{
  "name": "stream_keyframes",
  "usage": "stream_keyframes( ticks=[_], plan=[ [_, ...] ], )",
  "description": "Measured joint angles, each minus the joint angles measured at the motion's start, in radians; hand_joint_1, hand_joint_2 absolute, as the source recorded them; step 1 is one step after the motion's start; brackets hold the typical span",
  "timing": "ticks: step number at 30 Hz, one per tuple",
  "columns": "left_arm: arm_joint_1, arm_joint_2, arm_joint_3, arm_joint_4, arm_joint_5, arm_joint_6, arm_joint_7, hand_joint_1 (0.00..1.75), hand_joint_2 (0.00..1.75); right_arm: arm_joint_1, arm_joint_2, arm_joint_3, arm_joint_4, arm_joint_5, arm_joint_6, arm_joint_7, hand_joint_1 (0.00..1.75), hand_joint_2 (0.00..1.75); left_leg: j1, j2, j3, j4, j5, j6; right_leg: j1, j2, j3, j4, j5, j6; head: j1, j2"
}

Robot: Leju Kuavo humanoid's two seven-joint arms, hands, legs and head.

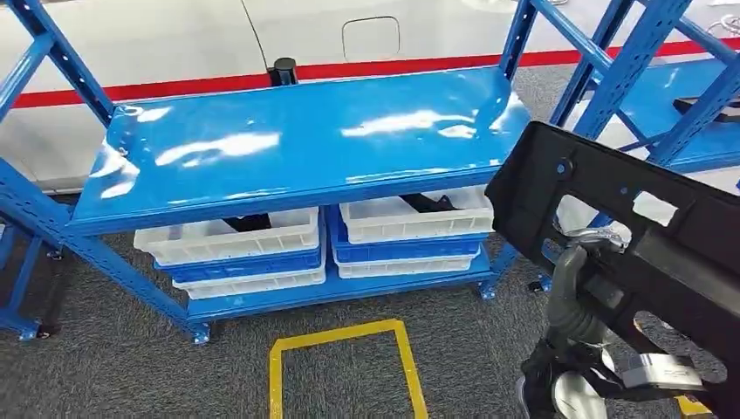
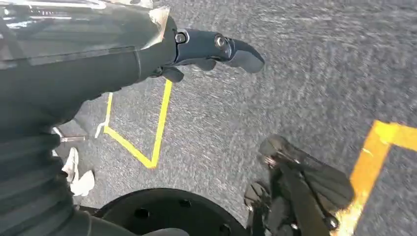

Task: Take the parts from the cabinet and place them on the table.

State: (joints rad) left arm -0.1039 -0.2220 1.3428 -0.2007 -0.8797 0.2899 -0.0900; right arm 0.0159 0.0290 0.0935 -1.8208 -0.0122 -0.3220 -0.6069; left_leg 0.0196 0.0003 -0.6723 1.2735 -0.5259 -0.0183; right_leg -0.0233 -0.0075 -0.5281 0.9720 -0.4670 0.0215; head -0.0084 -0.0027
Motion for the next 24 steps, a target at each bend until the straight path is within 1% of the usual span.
stream_keyframes(
  ticks=[1, 2, 3, 4, 5, 6, 7, 8, 9, 10, 11, 12, 13, 14, 15, 16, 17, 18, 19, 20, 21, 22, 23, 24],
  plan=[
    [0.000, 0.001, -0.002, 0.000, 0.000, 0.004, 0.000, 0.00, 1.75, 0.001, 0.000, 0.000, -0.001, 0.000, 0.001, 0.000, 1.75, 1.75, 0.005, 0.000, 0.061, -0.079, 0.033, -0.003, -0.006, 0.000, -0.015, 0.012, 0.003, 0.006, 0.000, 0.000],
    [-0.001, 0.001, -0.005, 0.000, 0.000, 0.006, 0.000, 0.00, 1.75, 0.001, 0.000, -0.001, -0.003, 0.000, 0.002, 0.000, 1.75, 1.75, 0.009, 0.000, 0.118, -0.161, 0.042, -0.007, -0.007, 0.000, -0.024, 0.021, 0.006, 0.010, -0.001, 0.000],
    [-0.003, 0.000, -0.005, 0.000, -0.001, 0.007, 0.000, 0.00, 1.75, 0.002, 0.001, -0.001, -0.007, -0.001, 0.003, 0.000, 1.75, 1.75, 0.011, -0.005, 0.161, -0.233, 0.008, -0.014, -0.002, 0.000, -0.037, 0.028, 0.009, 0.016, -0.003, 0.000],
    [-0.004, 0.000, -0.006, 0.000, -0.001, 0.007, 0.000, 0.00, 1.75, 0.002, 0.000, -0.002, -0.011, 0.000, 0.004, 0.000, 1.75, 1.75, 0.004, -0.014, 0.170, -0.258, 0.006, -0.006, 0.001, 0.000, -0.047, 0.035, 0.015, 0.024, -0.003, 0.000],
    [-0.004, 0.001, -0.006, 0.000, -0.001, 0.007, 0.000, 0.00, 1.75, 0.003, 0.001, -0.002, -0.013, 0.000, 0.007, -0.001, 1.75, 1.75, 0.002, -0.012, 0.160, -0.258, 0.006, -0.001, 0.002, 0.000, -0.050, 0.036, 0.022, 0.035, -0.001, 0.000],
    [-0.003, 0.000, -0.006, 0.000, -0.001, 0.007, 0.000, 0.00, 1.75, 0.004, 0.001, -0.002, -0.014, 0.000, 0.008, -0.001, 1.75, 1.75, -0.002, -0.012, 0.156, -0.256, 0.009, 0.009, 0.000, 0.000, -0.053, 0.031, 0.029, 0.044, -0.003, 0.000],
    [-0.003, 0.000, -0.006, 0.000, 0.000, 0.006, 0.001, 0.00, 1.75, 0.007, 0.001, -0.002, -0.014, 0.000, 0.011, -0.001, 1.75, 1.75, -0.006, -0.010, 0.150, -0.259, 0.019, 0.024, 0.002, 0.000, -0.056, 0.028, 0.038, 0.056, -0.001, 0.000],
    [-0.002, 0.000, -0.006, 0.000, 0.001, 0.000, 0.000, 0.00, 1.75, 0.008, 0.000, -0.002, -0.014, 0.000, 0.013, -0.001, 1.75, 1.75, -0.001, -0.005, 0.141, -0.267, 0.032, 0.044, -0.004, 0.000, -0.068, 0.036, 0.030, 0.058, -0.001, 0.000],
    [-0.002, 0.000, -0.006, 0.000, 0.001, -0.010, -0.005, 0.00, 1.75, 0.009, -0.001, -0.002, -0.014, -0.001, 0.016, 0.002, 1.75, 1.75, -0.005, -0.004, 0.128, -0.267, 0.041, 0.058, -0.005, 0.002, -0.090, 0.064, -0.007, 0.050, -0.001, 0.000],
    [-0.002, 0.001, -0.006, 0.000, 0.002, -0.021, -0.017, 0.00, 1.75, 0.009, 0.000, -0.001, -0.014, -0.001, 0.019, 0.003, 1.75, 1.75, -0.006, -0.001, 0.117, -0.266, 0.050, 0.070, -0.005, 0.002, -0.110, 0.122, -0.055, 0.039, 0.007, 0.000],
    [-0.002, 0.001, -0.006, 0.000, 0.002, -0.036, -0.033, 0.00, 1.75, 0.010, -0.002, -0.002, -0.014, -0.001, 0.023, 0.003, 1.75, 1.75, -0.008, 0.000, 0.103, -0.266, 0.060, 0.074, -0.005, 0.003, -0.135, 0.204, -0.104, 0.033, 0.008, 0.000],
    [-0.001, 0.002, -0.006, 0.000, 0.004, -0.052, -0.045, 0.00, 1.75, 0.010, -0.003, -0.002, -0.014, -0.001, 0.026, 0.003, 1.75, 1.75, -0.010, 0.001, 0.088, -0.266, 0.070, 0.074, -0.003, 0.004, -0.157, 0.281, -0.138, 0.033, 0.008, 0.000],
    [-0.001, 0.002, -0.006, 0.000, 0.008, -0.066, -0.055, 0.00, 1.75, 0.012, -0.003, -0.002, -0.014, -0.002, 0.026, 0.003, 1.75, 1.75, -0.011, 0.002, 0.074, -0.265, 0.081, 0.075, -0.002, 0.004, -0.168, 0.335, -0.152, 0.037, 0.008, 0.000],
    [-0.001, 0.003, -0.006, 0.000, 0.011, -0.075, -0.063, 0.00, 1.75, 0.015, -0.003, -0.002, -0.014, -0.002, 0.027, 0.003, 1.75, 1.75, -0.012, 0.002, 0.061, -0.265, 0.090, 0.074, -0.001, 0.005, -0.155, 0.345, -0.142, 0.046, 0.008, 0.000],
    [0.000, 0.003, -0.006, 0.000, 0.012, -0.080, -0.066, 0.00, 1.75, 0.016, -0.003, -0.002, -0.014, -0.002, 0.027, 0.003, 1.75, 1.75, -0.013, 0.003, 0.050, -0.264, 0.098, 0.072, -0.001, 0.005, -0.117, 0.305, -0.115, 0.058, 0.008, 0.000],
    [0.001, 0.005, -0.006, 0.000, 0.013, -0.083, -0.067, 0.00, 1.75, 0.015, -0.003, -0.002, -0.014, -0.002, 0.028, 0.003, 1.75, 1.75, -0.013, 0.003, 0.044, -0.264, 0.104, 0.070, -0.001, 0.005, -0.066, 0.234, -0.086, 0.065, 0.008, 0.000],
    [0.001, 0.005, -0.006, 0.000, 0.013, -0.083, -0.067, 0.00, 1.75, 0.014, -0.003, -0.002, -0.014, -0.002, 0.028, 0.003, 1.75, 1.75, -0.013, 0.002, 0.040, -0.264, 0.109, 0.067, 0.001, 0.005, -0.006, 0.143, -0.064, 0.067, 0.008, 0.000],
    [0.001, 0.005, -0.006, 0.000, 0.013, -0.085, -0.067, 0.00, 1.75, 0.014, -0.003, -0.002, -0.014, -0.001, 0.028, 0.003, 1.75, 1.75, -0.013, 0.002, 0.037, -0.264, 0.115, 0.063, 0.003, 0.005, 0.048, 0.058, -0.058, 0.060, 0.009, 0.000],
    [0.000, 0.005, -0.006, 0.000, 0.013, -0.085, -0.068, 0.00, 1.75, 0.012, -0.003, -0.002, -0.014, -0.001, 0.029, 0.003, 1.75, 1.75, -0.018, 0.003, 0.031, -0.263, 0.121, 0.055, 0.017, 0.005, 0.084, -0.001, -0.069, 0.051, 0.007, 0.000],
    [0.000, 0.005, -0.006, 0.000, 0.013, -0.085, -0.069, 0.00, 1.75, 0.012, -0.003, -0.002, -0.014, -0.001, 0.029, 0.003, 1.75, 1.75, -0.016, 0.003, 0.026, -0.265, 0.135, 0.049, 0.018, 0.006, 0.080, -0.009, -0.072, 0.047, 0.006, 0.000],
    [0.001, 0.005, -0.007, 0.000, 0.014, -0.085, -0.069, 0.00, 1.75, 0.014, -0.004, -0.002, -0.014, -0.001, 0.029, 0.003, 1.75, 1.75, -0.016, 0.003, 0.022, -0.269, 0.145, 0.045, 0.019, 0.007, 0.075, -0.007, -0.069, 0.048, 0.008, 0.000],
    [0.001, 0.005, -0.007, 0.000, 0.015, -0.085, -0.070, 0.00, 1.75, 0.016, -0.004, -0.002, -0.014, -0.002, 0.029, 0.003, 1.75, 1.75, -0.017, 0.003, 0.023, -0.277, 0.154, 0.041, 0.020, 0.007, 0.070, -0.007, -0.063, 0.040, 0.006, 0.000],
    [0.004, 0.006, -0.006, 0.000, 0.016, -0.089, -0.071, 0.00, 1.75, 0.016, -0.004, -0.002, -0.014, -0.001, 0.029, 0.003, 1.75, 1.75, -0.021, 0.000, 0.019, -0.277, 0.158, 0.035, 0.010, 0.005, 0.052, -0.015, -0.052, 0.033, 0.007, 0.000],
    [0.004, 0.007, -0.006, 0.000, 0.020, -0.097, -0.074, 0.00, 1.75, 0.013, -0.004, -0.002, -0.014, -0.001, 0.030, 0.003, 1.75, 1.75, -0.017, -0.001, 0.007, -0.262, 0.123, 0.027, -0.006, 0.001, 0.062, -0.013, -0.044, 0.024, 0.003, 0.000]
  ],
)
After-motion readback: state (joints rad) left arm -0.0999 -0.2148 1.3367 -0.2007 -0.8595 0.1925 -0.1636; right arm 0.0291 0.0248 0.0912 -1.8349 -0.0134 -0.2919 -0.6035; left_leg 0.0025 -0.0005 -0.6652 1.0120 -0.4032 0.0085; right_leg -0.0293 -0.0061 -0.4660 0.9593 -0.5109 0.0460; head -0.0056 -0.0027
